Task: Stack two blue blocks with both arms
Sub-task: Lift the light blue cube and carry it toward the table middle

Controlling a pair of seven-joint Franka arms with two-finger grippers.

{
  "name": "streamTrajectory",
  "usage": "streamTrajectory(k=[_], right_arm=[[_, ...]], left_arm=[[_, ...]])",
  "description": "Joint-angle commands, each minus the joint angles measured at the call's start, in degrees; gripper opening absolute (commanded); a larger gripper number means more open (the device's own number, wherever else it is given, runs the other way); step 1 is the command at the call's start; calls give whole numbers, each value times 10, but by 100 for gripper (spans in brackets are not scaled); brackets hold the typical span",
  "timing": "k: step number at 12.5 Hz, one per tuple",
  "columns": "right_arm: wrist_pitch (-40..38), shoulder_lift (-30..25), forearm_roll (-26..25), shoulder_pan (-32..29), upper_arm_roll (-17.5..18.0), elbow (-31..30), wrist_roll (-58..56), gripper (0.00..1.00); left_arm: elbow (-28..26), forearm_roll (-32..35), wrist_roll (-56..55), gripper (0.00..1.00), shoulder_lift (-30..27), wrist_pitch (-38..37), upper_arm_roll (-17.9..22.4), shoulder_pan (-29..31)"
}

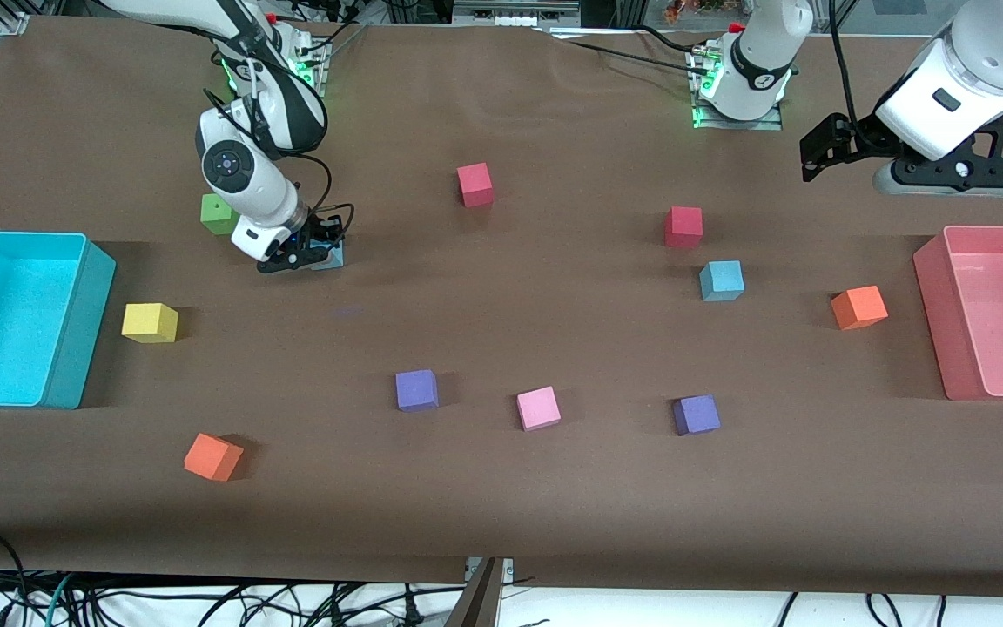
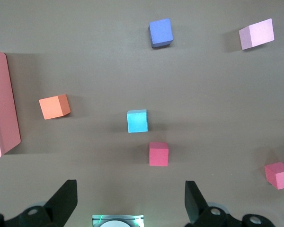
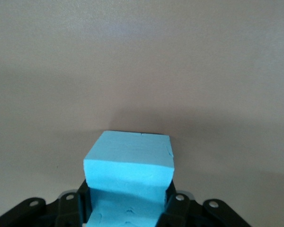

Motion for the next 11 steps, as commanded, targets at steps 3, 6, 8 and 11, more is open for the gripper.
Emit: streamTrajectory(k=[3, 6, 8, 11], right_arm=[[-247, 7, 2, 37, -1, 200, 2, 25], [-361, 103, 1, 96, -1, 396, 75, 25], [-366, 158, 4, 124, -1, 481, 111, 25], [-366, 266, 3, 185, -1, 629, 210, 25]], left_arm=[[13, -4, -5, 100, 5, -9, 2, 2], [14, -3, -5, 100, 6, -7, 2, 2], [14, -4, -5, 100, 5, -7, 1, 2], [14, -3, -5, 100, 5, -8, -3, 2]])
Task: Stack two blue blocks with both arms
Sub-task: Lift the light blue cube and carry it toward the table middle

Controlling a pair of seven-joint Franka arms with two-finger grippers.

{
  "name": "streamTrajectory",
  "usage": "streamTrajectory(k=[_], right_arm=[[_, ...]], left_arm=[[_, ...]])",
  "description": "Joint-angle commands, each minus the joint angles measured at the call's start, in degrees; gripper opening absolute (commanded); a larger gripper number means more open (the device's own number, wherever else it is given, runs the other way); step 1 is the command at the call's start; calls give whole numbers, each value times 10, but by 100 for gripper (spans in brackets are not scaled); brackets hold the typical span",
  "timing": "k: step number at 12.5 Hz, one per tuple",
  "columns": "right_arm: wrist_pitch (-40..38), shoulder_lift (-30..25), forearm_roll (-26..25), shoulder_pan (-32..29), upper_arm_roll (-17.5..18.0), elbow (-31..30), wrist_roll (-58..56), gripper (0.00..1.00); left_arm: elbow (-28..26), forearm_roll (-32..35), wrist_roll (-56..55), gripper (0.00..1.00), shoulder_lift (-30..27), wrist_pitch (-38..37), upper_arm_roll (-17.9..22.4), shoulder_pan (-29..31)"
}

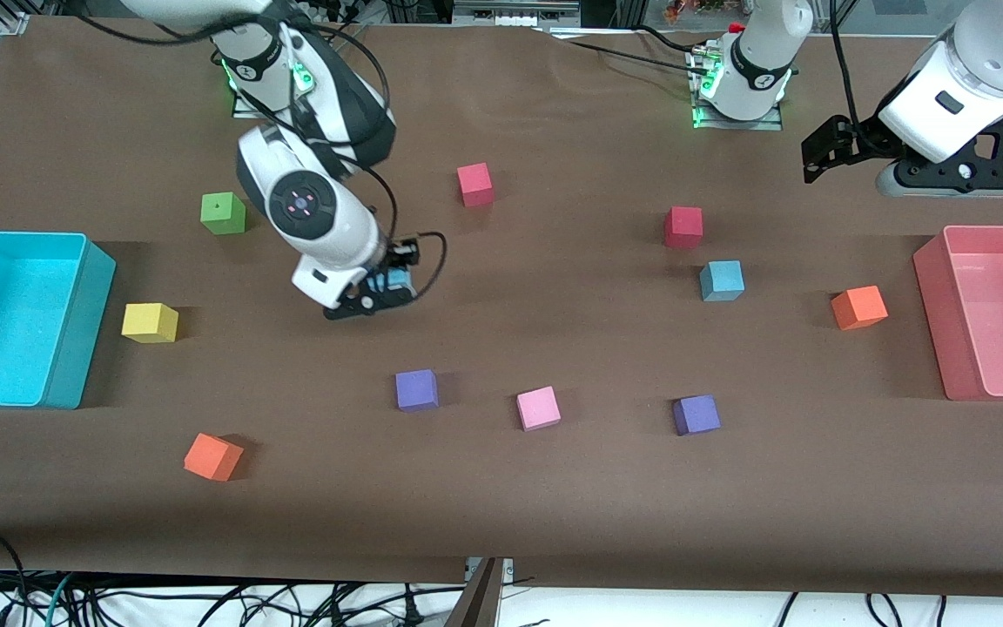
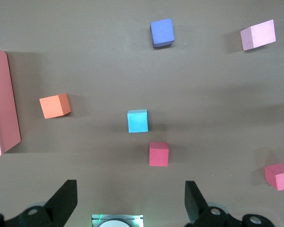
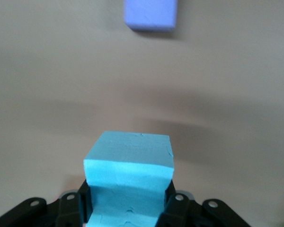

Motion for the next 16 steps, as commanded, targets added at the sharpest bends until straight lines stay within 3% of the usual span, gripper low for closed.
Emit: streamTrajectory(k=[1, 3, 7, 9, 16], right_arm=[[-21, 116, -3, 60, -5, 156, 89, 25], [-1, 155, -8, 86, -5, 198, 125, 25], [72, 193, -68, 119, -7, 196, 166, 24], [103, 218, -93, 153, -33, 198, 192, 24], [159, 255, -121, 162, -36, 194, 197, 26]], left_arm=[[13, -3, -2, 100, 4, -9, -2, 1], [14, -3, -2, 100, 5, -6, 1, 1], [14, 2, -1, 100, 4, -8, -8, -1], [13, 2, -1, 100, 3, -14, -6, 0], [5, 18, 2, 100, 1, -6, 1, 3]])
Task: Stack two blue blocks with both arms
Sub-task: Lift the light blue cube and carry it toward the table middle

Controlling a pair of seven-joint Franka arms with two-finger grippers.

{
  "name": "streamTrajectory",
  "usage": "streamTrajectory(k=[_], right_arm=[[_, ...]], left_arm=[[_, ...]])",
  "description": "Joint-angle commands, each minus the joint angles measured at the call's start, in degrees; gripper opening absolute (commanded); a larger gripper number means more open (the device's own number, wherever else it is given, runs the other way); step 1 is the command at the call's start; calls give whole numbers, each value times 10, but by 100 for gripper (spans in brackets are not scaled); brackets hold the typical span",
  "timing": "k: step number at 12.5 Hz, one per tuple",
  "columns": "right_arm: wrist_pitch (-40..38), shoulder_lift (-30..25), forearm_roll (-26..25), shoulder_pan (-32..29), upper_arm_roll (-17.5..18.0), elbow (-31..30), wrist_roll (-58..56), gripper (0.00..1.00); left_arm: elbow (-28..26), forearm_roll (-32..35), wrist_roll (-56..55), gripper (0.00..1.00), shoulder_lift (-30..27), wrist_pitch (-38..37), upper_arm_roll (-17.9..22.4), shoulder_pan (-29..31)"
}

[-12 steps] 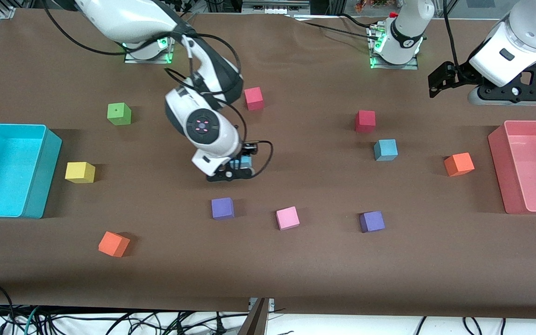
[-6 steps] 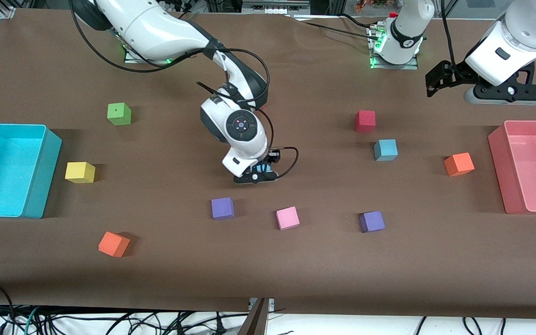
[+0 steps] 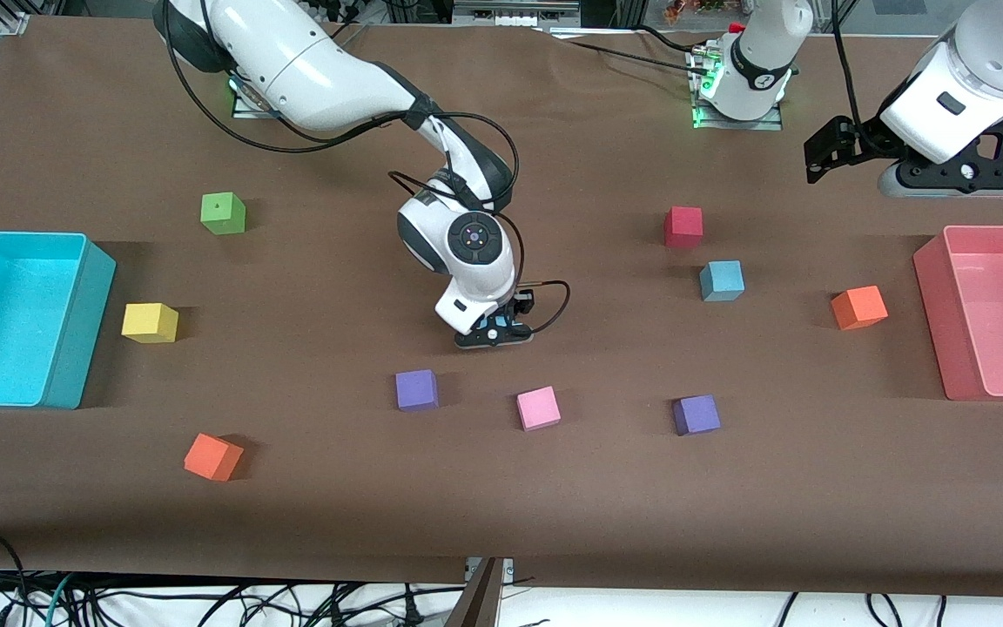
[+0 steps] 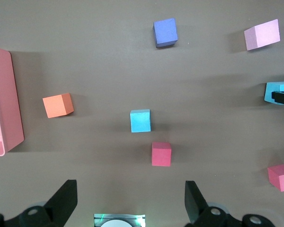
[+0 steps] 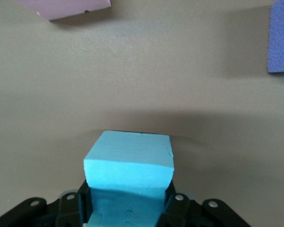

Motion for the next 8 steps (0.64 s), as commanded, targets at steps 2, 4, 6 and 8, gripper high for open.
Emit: streamTrajectory(k=[2, 4, 6, 8], right_arm=[[12, 16, -12, 4, -3, 20, 11, 99], [15, 15, -12, 1, -3, 20, 7, 100], [15, 10, -11, -2, -3, 20, 6, 100], [9, -19, -9, -6, -3, 10, -6, 100]], left_arm=[[-2, 16, 3, 100, 1, 9, 5, 2], [-22, 34, 3, 100, -4, 32, 5, 2], [-52, 37, 3, 100, -6, 55, 5, 4], [-86, 38, 3, 100, -6, 82, 5, 5]])
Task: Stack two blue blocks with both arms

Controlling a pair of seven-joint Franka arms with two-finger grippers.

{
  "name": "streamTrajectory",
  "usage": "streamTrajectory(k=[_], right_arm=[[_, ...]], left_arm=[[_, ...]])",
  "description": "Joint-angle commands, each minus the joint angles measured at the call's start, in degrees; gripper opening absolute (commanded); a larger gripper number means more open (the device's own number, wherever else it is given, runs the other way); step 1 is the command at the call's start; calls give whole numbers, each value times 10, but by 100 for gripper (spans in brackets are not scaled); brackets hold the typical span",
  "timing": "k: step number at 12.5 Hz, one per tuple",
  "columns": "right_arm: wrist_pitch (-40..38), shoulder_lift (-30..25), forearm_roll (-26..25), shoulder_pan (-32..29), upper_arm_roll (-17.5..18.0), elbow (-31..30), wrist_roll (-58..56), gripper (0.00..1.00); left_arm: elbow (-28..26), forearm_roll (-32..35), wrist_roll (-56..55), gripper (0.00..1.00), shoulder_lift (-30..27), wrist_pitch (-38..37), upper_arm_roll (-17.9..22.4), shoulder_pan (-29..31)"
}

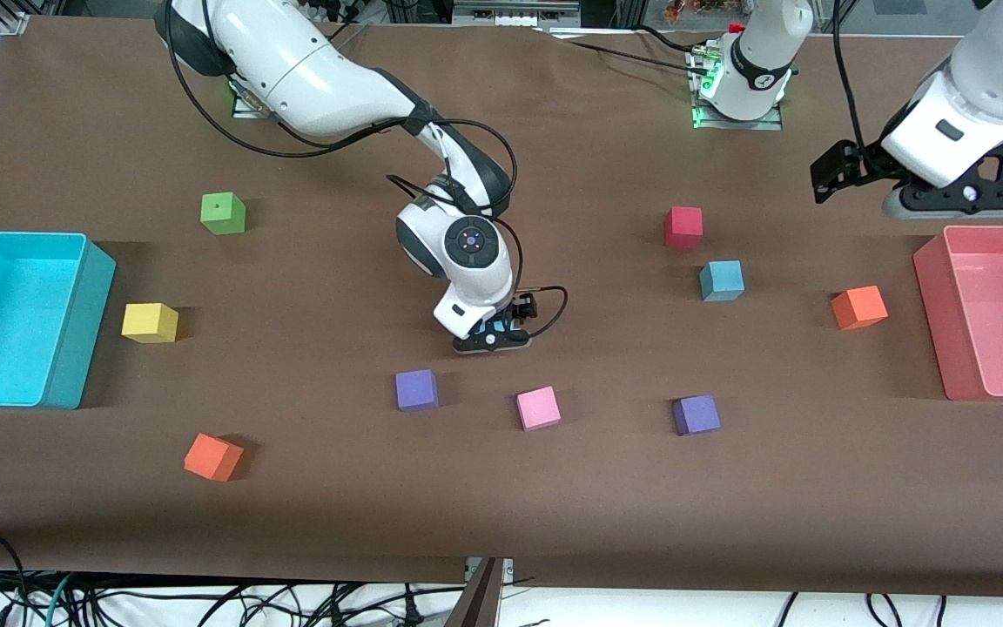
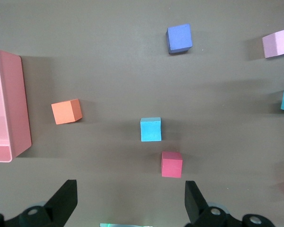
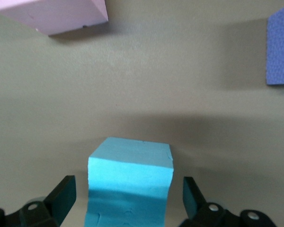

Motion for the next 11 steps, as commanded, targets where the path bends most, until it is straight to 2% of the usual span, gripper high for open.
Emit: streamTrajectory(k=[1, 4, 5, 8, 10, 11], right_arm=[[-9, -48, -5, -7, 1, -16, -19, 100], [-10, -121, -1, -18, 0, -79, -48, 100], [-9, -154, 25, -14, -16, -113, -85, 100], [-10, -233, 208, -5, -84, -193, -256, 100], [-9, -256, 285, 25, -139, -224, -346, 100], [-4, -261, 333, 33, -151, -237, -377, 100]], left_arm=[[-66, 18, 3, 100, -11, 52, -4, 4], [-73, 20, 3, 100, -13, 62, -5, 5], [-75, 19, 3, 100, -12, 64, -4, 5], [-78, 17, 4, 100, -11, 65, -4, 6], [-74, 14, 13, 100, -13, 64, 10, 7], [-83, 5, 30, 100, -9, 67, 20, 9]])
